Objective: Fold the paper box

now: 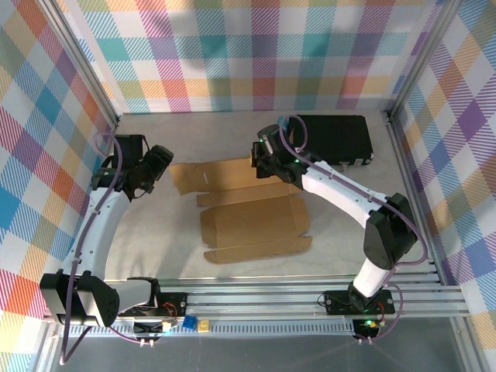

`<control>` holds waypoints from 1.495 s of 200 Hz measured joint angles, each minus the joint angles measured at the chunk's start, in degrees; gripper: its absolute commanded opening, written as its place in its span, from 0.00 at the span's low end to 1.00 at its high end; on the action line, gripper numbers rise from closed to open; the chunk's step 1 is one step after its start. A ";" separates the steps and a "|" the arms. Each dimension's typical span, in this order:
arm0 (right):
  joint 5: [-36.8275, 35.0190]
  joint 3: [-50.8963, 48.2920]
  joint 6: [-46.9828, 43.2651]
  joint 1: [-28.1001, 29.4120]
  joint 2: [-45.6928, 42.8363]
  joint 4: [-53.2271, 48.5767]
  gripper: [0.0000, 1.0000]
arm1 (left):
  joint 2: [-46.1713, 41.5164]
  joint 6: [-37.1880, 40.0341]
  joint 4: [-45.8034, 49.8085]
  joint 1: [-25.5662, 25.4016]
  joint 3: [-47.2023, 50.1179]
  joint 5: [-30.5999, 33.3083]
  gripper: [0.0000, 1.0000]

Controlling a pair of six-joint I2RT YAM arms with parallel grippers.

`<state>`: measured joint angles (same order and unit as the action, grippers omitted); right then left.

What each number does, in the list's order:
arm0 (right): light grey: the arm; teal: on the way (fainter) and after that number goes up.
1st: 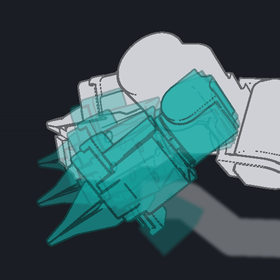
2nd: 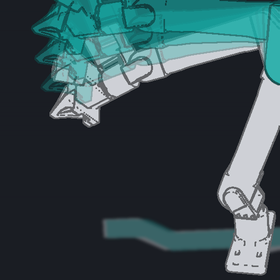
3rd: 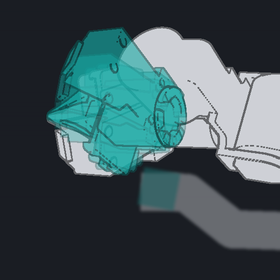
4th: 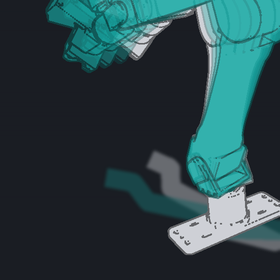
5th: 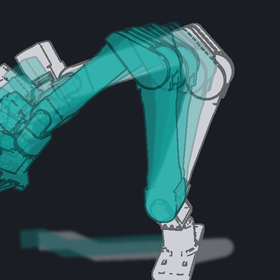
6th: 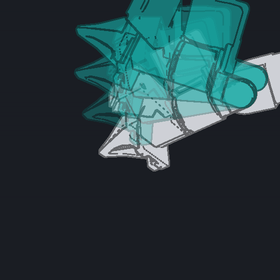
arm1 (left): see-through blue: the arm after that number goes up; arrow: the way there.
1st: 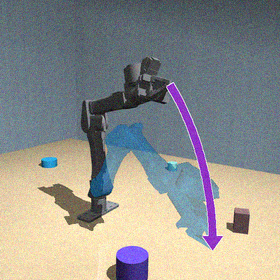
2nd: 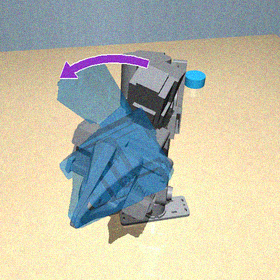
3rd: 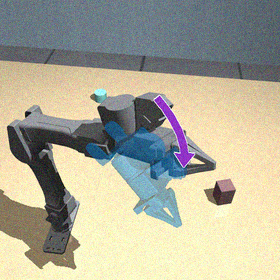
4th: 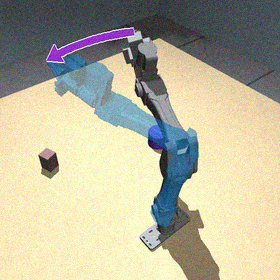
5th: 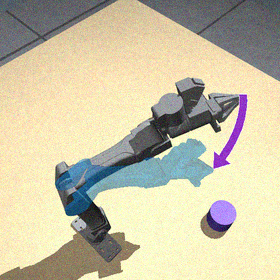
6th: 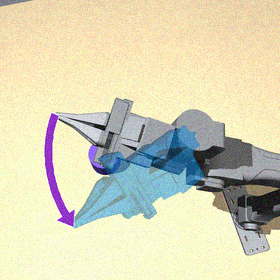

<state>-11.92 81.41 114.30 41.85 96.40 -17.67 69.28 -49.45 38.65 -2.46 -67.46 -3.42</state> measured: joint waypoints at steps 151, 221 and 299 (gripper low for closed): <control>2.16 -7.80 0.09 -4.68 -0.90 6.43 0.00 | 0.57 1.09 -1.44 0.37 0.61 -2.12 0.76; 10.71 -10.88 -3.43 -7.87 2.69 17.22 0.00 | 6.71 2.23 -4.20 1.33 4.22 -7.54 0.77; 11.78 -11.67 -7.02 -9.25 2.89 26.08 0.00 | 7.52 2.12 -6.80 1.66 1.81 -7.72 0.78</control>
<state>-0.14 69.73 107.28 32.60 99.29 8.40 76.79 -47.33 31.86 -0.80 -65.65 -11.14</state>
